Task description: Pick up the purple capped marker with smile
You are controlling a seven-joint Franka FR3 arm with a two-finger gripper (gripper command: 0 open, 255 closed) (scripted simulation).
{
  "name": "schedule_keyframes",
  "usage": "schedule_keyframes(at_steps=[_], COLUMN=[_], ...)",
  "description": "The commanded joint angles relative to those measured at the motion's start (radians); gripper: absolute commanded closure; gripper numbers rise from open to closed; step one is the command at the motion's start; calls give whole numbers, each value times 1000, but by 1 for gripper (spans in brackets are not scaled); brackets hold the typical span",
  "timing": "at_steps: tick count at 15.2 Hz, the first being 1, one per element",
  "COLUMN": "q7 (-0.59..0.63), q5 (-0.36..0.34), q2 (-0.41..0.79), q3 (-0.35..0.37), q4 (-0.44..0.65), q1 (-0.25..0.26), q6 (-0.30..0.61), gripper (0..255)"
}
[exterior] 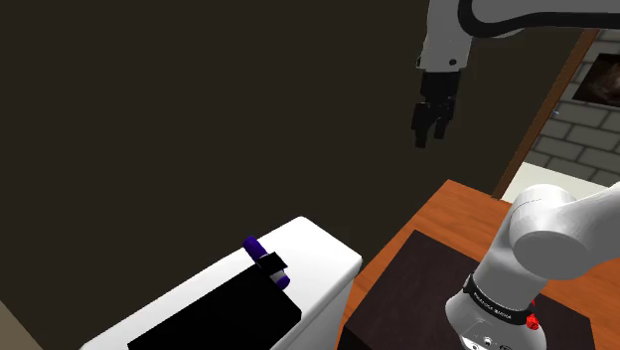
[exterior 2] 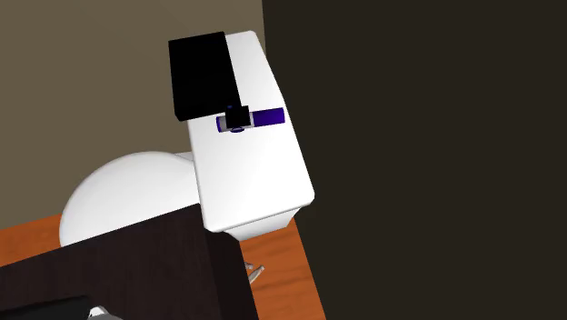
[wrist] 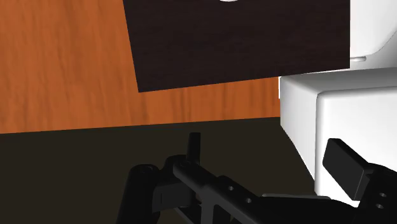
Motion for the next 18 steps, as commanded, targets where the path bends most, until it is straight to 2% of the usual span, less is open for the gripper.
schedule_keyframes(at_steps=[1, 10, 18], q7=[0, 175, 330], q5=[0, 108, 149], q2=[0, 129, 332], q3=[0, 168, 317], q4=[0, -62, -28], q1=[0, 70, 113], q6=[0, 218, 414], gripper=[0, 0, 0])
